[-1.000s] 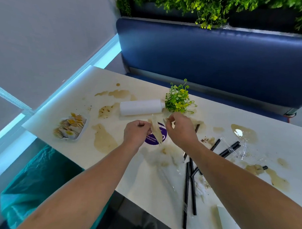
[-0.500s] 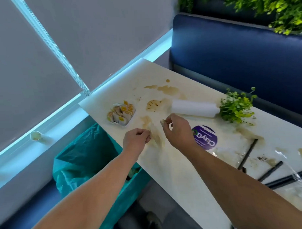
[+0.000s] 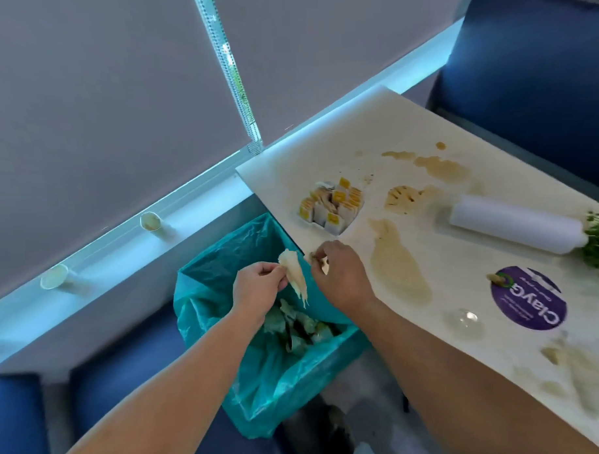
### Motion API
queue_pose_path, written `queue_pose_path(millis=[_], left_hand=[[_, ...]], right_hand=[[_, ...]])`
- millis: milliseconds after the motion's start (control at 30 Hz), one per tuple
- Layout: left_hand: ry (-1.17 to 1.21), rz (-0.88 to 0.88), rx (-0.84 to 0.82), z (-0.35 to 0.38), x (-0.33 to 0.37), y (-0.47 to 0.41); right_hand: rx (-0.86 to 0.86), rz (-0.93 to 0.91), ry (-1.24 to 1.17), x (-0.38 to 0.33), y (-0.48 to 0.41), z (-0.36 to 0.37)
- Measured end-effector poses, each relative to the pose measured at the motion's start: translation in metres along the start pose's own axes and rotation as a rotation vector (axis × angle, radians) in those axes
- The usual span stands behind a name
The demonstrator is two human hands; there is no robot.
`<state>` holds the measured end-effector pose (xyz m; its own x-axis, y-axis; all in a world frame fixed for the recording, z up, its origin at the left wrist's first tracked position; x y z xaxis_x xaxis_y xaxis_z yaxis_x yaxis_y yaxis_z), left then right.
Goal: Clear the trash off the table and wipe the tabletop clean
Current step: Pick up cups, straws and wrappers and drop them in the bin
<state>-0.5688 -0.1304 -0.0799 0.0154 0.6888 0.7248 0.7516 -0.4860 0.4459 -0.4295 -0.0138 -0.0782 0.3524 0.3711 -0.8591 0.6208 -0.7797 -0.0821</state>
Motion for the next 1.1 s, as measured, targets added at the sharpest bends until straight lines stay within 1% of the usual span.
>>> queue_pose_path(millis=[233, 267, 333, 400, 433, 533, 633, 800, 967, 1100], left_hand=[[-0.025, -0.050, 0.022, -0.031, -0.032, -0.029], [-0.003, -0.058, 0.009, -0.033, -0.038, -0.034], [0.007, -0.079, -0.065, -0.034, -0.048, -0.042], [-0.076, -0.080, -0.142, -0.033, -0.055, -0.046], [-0.131, -0.065, -0.149, -0.033, -0.058, -0.047], [-0.270, 0.012, -0.116, -0.033, -0.059, -0.048], [-0.338, 0.073, -0.120, -0.032, -0.055, -0.047], [-0.380, 0.154, -0.083, -0.027, -0.039, -0.044], [-0.406, 0.233, -0.038, -0.016, -0.010, -0.038], [-0.401, 0.289, -0.052, 0.004, 0.015, -0.028]], right_hand=[[-0.100, 0.047, 0.008, -0.002, -0.008, 0.057], [-0.126, 0.062, 0.019, -0.002, -0.010, 0.063], [-0.186, 0.091, 0.054, 0.000, -0.012, 0.073], [-0.219, 0.112, 0.086, 0.002, -0.011, 0.079], [-0.220, 0.118, 0.095, 0.003, -0.011, 0.082], [-0.207, 0.127, 0.104, 0.005, -0.011, 0.084], [-0.190, 0.125, 0.100, 0.005, -0.010, 0.082], [-0.153, 0.110, 0.110, 0.001, -0.012, 0.066], [-0.081, 0.095, 0.159, 0.000, -0.013, 0.034], [-0.027, 0.113, 0.200, 0.003, -0.009, 0.004]])
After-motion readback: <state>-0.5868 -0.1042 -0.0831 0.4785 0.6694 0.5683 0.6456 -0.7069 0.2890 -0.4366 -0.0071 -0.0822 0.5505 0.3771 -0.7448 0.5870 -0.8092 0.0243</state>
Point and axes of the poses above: each hand's wrist, its own y-axis away from the middle knuckle, its own z-axis out of the palm, x = y × z, the point moved 3 cm from there along -y, towards the middle knuckle, and after that the axes turned 12 degrees about -y, right-handed, at the moved point
